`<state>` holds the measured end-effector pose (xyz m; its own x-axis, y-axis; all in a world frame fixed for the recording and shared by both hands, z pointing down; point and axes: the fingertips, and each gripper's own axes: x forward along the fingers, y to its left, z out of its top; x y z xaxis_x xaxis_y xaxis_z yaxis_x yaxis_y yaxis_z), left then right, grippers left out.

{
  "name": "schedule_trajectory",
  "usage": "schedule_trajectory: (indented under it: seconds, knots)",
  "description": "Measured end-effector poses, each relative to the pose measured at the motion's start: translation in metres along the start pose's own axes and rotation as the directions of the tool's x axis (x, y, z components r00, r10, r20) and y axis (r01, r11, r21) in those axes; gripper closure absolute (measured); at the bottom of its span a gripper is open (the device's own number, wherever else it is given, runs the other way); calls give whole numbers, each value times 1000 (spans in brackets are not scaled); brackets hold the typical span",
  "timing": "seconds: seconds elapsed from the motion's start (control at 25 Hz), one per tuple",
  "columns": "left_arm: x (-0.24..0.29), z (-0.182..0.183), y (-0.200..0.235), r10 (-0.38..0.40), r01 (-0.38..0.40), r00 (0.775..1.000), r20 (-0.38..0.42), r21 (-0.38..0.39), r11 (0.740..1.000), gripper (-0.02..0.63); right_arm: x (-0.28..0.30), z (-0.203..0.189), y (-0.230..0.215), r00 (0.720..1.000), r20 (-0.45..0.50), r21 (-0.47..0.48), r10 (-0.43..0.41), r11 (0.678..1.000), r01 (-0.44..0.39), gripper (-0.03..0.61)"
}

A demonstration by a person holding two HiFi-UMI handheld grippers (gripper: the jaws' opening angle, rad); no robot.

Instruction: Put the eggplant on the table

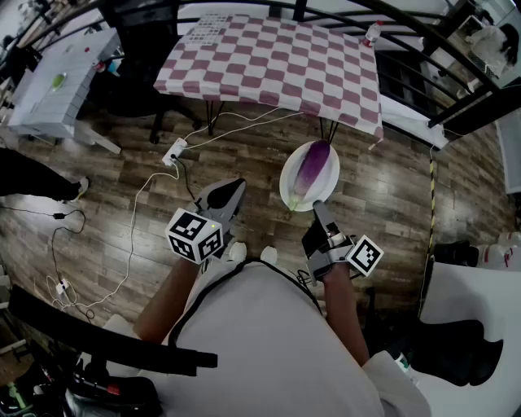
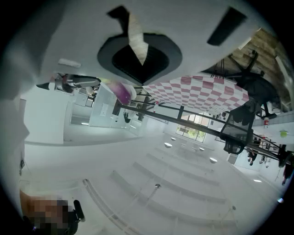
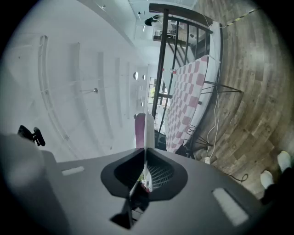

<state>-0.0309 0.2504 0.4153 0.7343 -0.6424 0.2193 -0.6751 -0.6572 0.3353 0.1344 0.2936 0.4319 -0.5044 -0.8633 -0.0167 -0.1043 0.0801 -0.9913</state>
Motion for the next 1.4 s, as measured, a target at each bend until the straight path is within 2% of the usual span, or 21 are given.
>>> schedule_trajectory:
  seconds: [1.4]
  knots:
    - [-37,0,38,-71,72,997,-5,7,997,608,17,-46,8,997,77,-9,-2,1000,3,548]
